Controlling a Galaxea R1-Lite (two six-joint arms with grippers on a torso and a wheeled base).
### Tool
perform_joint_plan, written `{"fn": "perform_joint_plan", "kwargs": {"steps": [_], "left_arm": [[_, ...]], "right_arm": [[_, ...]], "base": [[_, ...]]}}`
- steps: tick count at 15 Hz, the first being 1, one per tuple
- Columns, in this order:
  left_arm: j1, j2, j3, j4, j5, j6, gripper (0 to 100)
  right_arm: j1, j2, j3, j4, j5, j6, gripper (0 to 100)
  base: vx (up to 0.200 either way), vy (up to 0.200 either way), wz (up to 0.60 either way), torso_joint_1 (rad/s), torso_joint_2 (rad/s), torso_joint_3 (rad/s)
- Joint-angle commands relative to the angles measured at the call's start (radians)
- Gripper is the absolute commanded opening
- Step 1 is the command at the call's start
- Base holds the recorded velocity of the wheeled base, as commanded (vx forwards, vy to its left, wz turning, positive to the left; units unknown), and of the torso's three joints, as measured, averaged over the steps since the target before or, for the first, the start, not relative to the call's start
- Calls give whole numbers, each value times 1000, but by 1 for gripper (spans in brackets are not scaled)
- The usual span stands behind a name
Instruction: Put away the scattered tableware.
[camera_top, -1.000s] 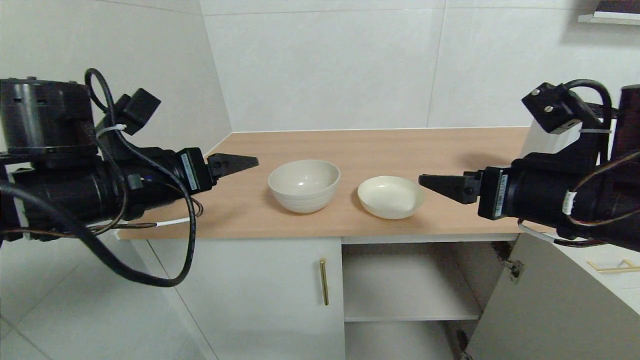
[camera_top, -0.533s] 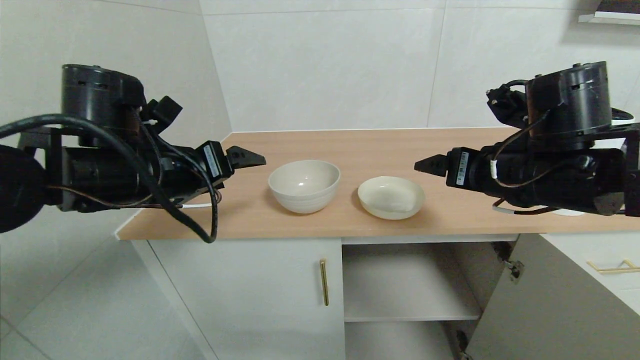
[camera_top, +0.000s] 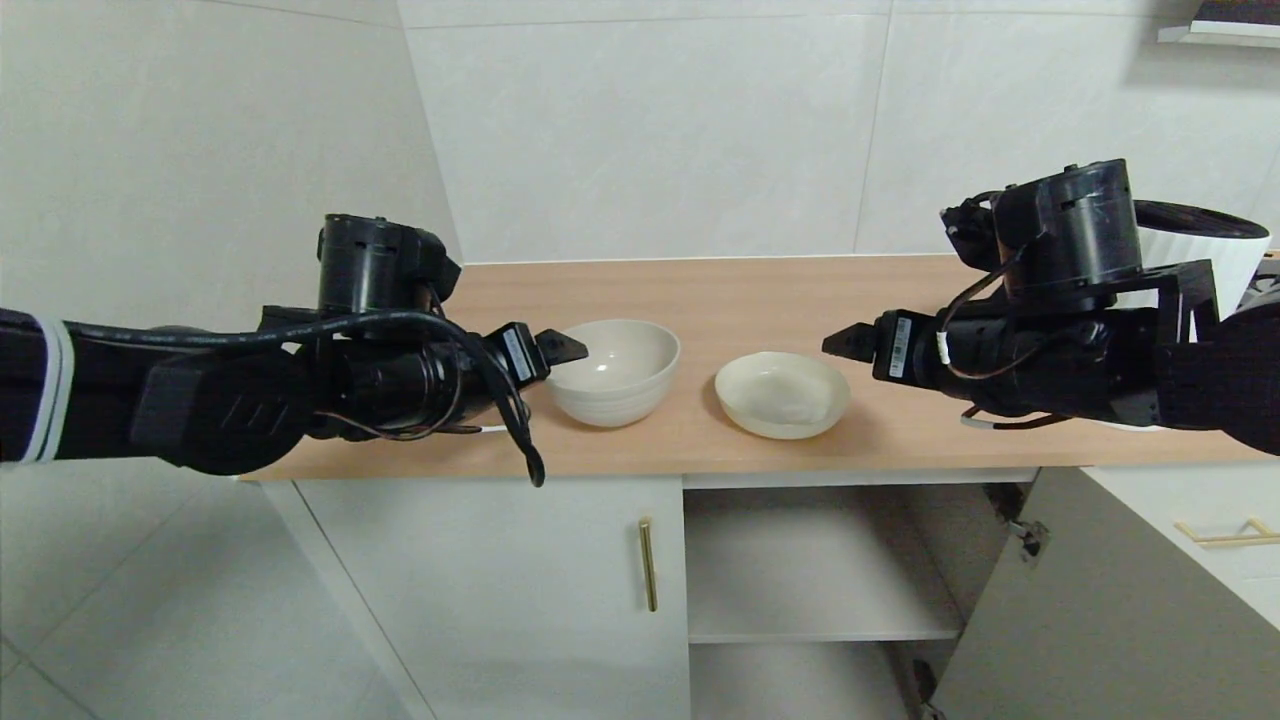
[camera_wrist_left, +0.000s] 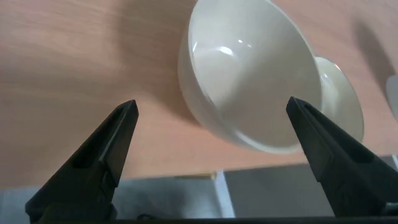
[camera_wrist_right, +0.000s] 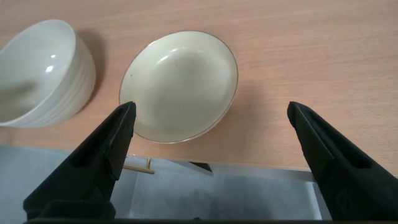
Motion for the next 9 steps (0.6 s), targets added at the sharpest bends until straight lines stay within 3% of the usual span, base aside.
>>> {"fn": "perform_joint_plan", "kwargs": {"steps": [1,2,9], "left_arm": [[-1,21,1,-2,-1,-1,100],[-1,21,1,-2,-1,-1,0],[-4,26,-1,-3,-4,-3,0]], "right_arm": [[2,-1,2,1,0,0,100],[2,-1,2,-1,0,0,100],[2,-1,2,1,1,-1,100]], "base": [[0,0,0,0,0,0],[0,0,0,0,0,0],[0,0,0,0,0,0]]}}
